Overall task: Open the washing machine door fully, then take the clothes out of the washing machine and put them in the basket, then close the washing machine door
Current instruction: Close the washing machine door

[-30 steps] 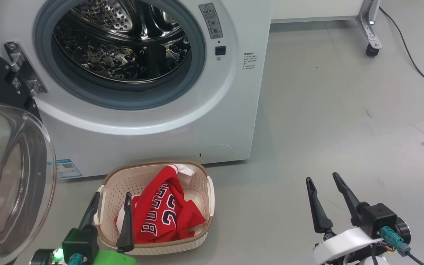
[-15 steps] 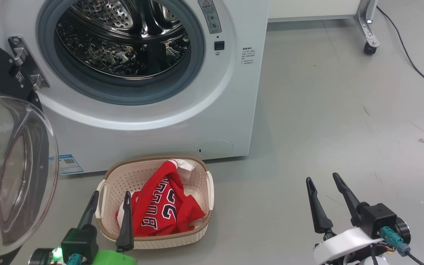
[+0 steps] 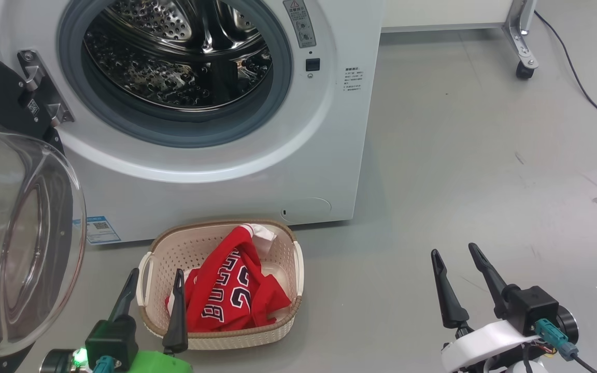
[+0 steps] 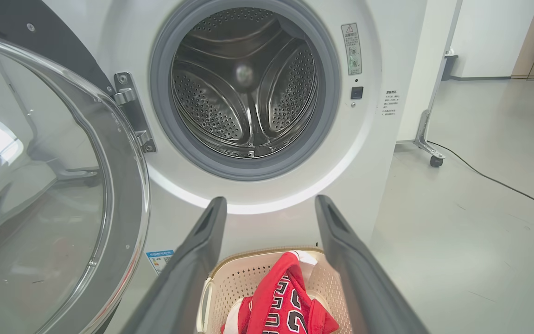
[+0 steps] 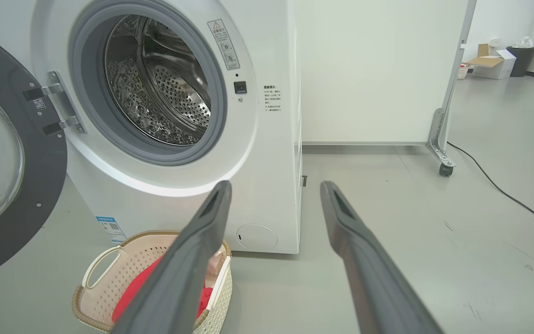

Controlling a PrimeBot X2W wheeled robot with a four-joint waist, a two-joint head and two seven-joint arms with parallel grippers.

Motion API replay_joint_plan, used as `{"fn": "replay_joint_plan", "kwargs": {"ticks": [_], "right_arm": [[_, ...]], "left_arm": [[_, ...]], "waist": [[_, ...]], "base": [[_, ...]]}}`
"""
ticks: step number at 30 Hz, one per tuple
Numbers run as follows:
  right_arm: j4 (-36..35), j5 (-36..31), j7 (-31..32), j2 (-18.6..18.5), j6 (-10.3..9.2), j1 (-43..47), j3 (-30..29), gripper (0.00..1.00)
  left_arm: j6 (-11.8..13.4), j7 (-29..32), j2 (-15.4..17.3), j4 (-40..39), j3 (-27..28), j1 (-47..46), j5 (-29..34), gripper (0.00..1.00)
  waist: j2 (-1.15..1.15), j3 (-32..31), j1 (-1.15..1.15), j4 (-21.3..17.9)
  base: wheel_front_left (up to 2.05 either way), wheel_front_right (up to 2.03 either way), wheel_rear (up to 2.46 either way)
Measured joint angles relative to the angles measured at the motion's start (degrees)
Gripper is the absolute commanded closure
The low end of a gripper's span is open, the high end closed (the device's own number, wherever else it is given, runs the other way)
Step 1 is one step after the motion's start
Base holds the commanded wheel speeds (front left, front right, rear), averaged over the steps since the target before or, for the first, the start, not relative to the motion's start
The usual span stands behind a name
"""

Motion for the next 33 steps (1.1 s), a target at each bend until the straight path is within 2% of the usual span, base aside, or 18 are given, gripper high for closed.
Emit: {"fn": "replay_joint_plan", "kwargs": {"ticks": [15, 33], "right_arm": [[-0.6, 0.0, 0.0, 0.0, -0.49, 0.4, -1.3, 0.0], [-0.9, 0.0, 0.0, 0.1, -0.48, 1.7, -1.3, 0.0]], "left_arm": [[0.0, 0.0, 0.0, 0.0, 0.1, 0.0, 0.6, 0.0], [0.0, 0.0, 0.0, 0.0, 0.8, 0.0, 0.5, 0.0]], "waist": [[0.0, -0.7, 0.0, 4.4], [0.0, -1.3, 0.0, 15.3]], "base": [[0.0, 0.0, 0.0], [0.0, 0.0, 0.0]]}}
